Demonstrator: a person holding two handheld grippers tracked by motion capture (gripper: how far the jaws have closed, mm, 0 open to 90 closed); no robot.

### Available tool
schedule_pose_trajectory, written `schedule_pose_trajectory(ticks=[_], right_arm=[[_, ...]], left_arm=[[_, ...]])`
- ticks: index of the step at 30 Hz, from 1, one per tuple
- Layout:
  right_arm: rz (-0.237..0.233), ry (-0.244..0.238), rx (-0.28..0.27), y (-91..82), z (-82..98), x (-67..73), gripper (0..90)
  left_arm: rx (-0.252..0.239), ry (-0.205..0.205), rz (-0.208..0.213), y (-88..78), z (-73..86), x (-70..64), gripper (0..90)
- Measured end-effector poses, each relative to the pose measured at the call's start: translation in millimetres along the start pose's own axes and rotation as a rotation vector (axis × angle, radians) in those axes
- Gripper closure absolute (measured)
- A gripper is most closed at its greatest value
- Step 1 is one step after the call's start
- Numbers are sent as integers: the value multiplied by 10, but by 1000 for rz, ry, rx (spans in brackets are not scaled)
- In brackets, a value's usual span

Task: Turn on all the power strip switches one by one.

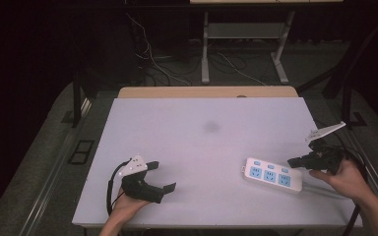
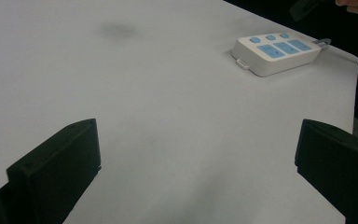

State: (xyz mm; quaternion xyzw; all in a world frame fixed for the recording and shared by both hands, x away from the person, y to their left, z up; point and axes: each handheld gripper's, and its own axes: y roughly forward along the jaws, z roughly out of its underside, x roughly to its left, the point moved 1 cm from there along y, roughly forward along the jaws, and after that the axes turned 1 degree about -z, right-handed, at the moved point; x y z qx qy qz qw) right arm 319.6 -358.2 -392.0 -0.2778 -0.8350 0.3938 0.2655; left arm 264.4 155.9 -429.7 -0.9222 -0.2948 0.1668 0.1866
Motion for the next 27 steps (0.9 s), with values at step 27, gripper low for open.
schedule_pose_trajectory(ticks=[27], right_arm=[[-55,30,-17,229,132,-80,898]], left_arm=[[1,1,-4,14,5,1,0]])
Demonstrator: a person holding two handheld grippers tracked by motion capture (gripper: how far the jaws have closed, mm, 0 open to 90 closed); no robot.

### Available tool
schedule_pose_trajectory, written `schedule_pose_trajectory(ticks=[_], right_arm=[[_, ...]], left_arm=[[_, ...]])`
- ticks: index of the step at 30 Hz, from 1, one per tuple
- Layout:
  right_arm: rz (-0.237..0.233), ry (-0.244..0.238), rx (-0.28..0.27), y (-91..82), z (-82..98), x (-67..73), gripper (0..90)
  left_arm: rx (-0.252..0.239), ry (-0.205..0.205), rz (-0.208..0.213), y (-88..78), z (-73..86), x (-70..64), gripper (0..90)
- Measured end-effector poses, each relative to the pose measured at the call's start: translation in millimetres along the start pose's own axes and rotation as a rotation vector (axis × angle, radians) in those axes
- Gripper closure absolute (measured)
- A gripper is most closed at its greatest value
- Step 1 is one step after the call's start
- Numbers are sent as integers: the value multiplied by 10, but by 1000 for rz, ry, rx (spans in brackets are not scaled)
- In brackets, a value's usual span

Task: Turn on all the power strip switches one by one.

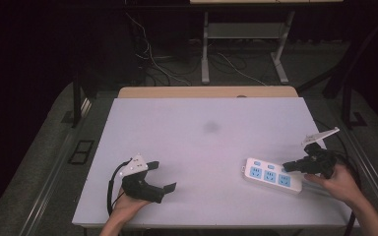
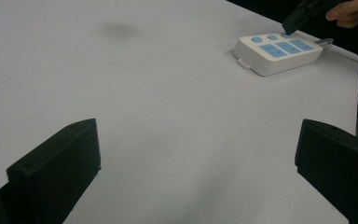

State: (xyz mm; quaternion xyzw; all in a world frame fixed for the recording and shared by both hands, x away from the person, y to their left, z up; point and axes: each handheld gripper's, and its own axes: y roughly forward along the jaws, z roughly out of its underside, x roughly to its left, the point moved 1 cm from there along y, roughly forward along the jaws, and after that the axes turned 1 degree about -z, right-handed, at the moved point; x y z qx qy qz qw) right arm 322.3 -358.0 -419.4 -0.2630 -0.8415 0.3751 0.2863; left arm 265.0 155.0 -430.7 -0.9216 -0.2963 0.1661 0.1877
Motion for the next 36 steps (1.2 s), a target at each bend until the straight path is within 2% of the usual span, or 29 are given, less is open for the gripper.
schedule_pose_trajectory(ticks=[10,17,18,24,36], right_arm=[[16,-18,8,25,0,8,900],[23,-9,-51,30,87,13,900],[32,-18,-47,42,87,24,900],[16,-22,-40,44,78,21,900],[15,-43,-35,50,65,47,900]], left_arm=[[6,6,4,14,-2,-5,0],[8,9,7,19,0,-11,0],[8,9,8,22,0,-10,0],[9,11,5,17,0,-15,0],[9,4,2,10,4,6,0]])
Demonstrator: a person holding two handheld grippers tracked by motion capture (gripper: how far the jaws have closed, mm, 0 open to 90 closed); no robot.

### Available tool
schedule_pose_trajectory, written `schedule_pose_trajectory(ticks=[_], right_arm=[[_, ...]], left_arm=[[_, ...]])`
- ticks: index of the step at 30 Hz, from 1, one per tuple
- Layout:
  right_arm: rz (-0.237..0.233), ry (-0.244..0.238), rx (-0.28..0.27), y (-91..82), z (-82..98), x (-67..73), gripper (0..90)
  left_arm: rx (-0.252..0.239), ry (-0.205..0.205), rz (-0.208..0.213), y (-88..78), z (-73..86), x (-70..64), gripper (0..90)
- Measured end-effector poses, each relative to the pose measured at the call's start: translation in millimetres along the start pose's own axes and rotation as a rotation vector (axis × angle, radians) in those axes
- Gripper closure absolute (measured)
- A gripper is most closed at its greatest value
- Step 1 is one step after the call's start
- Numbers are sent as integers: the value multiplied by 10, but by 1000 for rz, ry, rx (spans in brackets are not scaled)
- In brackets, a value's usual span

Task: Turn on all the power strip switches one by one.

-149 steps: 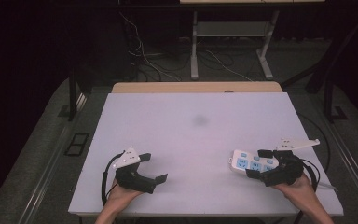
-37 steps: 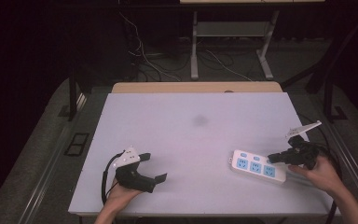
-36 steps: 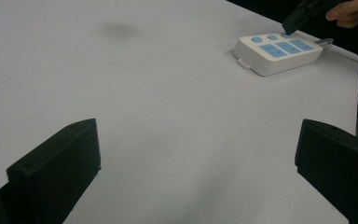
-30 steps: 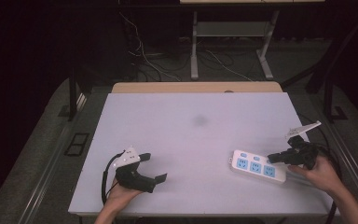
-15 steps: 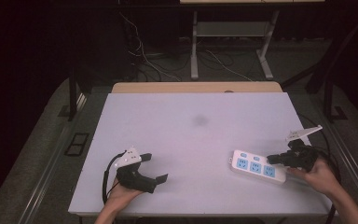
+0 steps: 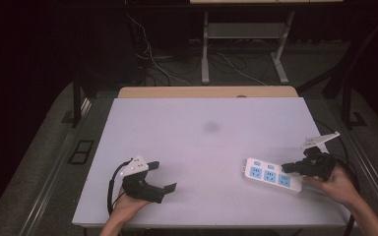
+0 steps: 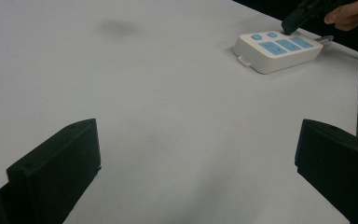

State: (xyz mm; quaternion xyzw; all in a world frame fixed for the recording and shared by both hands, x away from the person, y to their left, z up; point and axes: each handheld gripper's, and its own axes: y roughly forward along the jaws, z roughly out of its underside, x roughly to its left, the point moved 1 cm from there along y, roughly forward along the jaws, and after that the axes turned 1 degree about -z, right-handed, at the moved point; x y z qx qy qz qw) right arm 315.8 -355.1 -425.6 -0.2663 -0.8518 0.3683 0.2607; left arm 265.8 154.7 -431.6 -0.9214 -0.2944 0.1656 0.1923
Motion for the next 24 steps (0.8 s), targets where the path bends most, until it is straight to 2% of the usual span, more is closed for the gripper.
schedule_pose_trajectory(ticks=[7,14,24], right_arm=[[1,-4,-3,-6,-18,5,900],[1,-3,18,-2,-63,16,900],[-14,-46,21,-99,-273,140,900]], left_arm=[[1,1,3,0,1,0,0],[-4,-4,0,-9,0,2,0],[-7,-3,3,-10,-2,-3,0]])
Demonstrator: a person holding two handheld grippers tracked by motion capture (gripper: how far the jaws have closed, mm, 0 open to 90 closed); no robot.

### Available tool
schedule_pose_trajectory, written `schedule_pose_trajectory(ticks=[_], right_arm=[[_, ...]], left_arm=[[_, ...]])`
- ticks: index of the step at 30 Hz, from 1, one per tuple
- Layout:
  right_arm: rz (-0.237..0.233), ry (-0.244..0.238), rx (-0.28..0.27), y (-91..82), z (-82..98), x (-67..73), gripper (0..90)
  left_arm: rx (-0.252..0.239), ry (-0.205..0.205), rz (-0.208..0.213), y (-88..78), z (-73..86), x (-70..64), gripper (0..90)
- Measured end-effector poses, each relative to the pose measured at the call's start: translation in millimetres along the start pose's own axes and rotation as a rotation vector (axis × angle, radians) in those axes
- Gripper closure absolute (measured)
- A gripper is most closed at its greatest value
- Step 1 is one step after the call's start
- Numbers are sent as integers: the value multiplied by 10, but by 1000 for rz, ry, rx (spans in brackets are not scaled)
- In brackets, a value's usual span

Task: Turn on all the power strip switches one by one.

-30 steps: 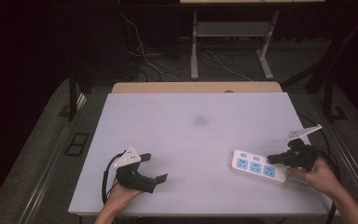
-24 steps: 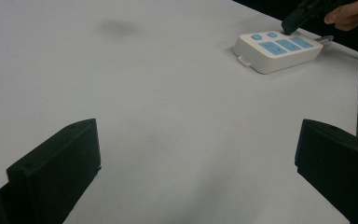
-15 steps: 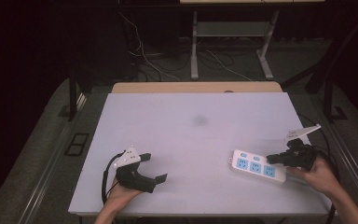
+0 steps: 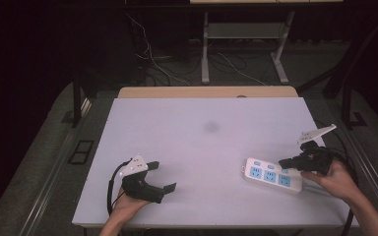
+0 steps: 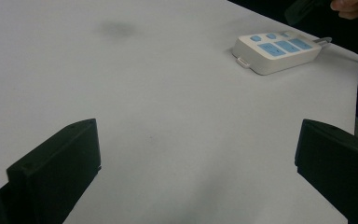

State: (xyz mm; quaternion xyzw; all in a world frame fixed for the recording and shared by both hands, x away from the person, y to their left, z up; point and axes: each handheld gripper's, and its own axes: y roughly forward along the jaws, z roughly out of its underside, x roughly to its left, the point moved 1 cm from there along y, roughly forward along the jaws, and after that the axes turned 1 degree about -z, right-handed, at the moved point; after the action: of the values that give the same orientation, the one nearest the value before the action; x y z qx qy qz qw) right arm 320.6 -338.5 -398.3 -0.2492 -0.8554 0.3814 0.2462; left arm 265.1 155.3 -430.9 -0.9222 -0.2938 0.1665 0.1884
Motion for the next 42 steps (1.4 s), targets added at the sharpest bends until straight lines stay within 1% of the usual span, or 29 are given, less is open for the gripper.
schedule_pose_trajectory(ticks=[7,16,25,33,42], right_arm=[[-3,-38,17,-17,-166,78,900],[-15,-69,49,39,-317,126,900],[-31,-68,62,106,-347,95,900],[-26,-74,84,167,-348,78,900],[-22,-71,112,256,-341,27,900]], left_arm=[[-1,2,2,-1,-2,0,0],[-3,0,2,-5,-3,0,0],[-3,-1,1,-7,-3,7,0],[-2,0,2,-7,-3,6,0],[-2,0,1,-9,-2,11,0]])
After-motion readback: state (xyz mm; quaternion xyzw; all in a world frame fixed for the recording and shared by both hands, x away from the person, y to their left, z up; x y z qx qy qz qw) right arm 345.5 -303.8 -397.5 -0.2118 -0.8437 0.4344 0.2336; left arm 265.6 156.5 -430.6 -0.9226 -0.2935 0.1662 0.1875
